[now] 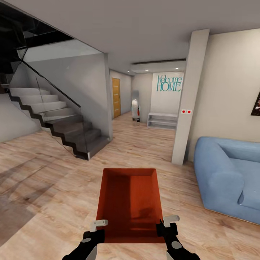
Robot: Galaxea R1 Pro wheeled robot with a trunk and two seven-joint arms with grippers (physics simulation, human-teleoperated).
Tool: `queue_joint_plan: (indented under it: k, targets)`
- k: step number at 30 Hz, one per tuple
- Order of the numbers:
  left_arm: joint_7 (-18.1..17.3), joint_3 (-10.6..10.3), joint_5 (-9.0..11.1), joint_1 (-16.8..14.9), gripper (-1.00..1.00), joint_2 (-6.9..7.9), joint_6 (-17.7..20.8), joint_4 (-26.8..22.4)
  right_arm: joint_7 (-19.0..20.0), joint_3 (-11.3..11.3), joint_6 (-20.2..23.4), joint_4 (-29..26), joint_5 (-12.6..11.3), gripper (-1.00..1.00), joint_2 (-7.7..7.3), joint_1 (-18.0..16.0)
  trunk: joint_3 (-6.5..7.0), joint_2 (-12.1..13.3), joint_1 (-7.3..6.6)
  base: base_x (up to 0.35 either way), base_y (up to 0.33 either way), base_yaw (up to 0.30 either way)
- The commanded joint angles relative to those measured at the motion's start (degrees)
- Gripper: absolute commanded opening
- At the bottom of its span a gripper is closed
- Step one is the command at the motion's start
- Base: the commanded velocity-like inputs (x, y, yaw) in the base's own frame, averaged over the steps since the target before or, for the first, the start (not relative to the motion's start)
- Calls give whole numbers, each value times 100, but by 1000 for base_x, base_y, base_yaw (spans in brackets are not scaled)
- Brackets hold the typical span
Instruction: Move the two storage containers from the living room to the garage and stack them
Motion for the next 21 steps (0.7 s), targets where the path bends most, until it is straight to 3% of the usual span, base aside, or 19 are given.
queue_joint_plan:
  k: [1,21]
  targets:
    - [140,74,63,-3,-100,10,20,7,-301,-63,-363,-9,-50,-100,-30,-8,-9,-7,4,321,0,-1]
    - [140,74,63,-1,-100,10,25,15,-302,-63,-363,-9,-51,-100,-23,-8,-9,-7,4,321,0,0]
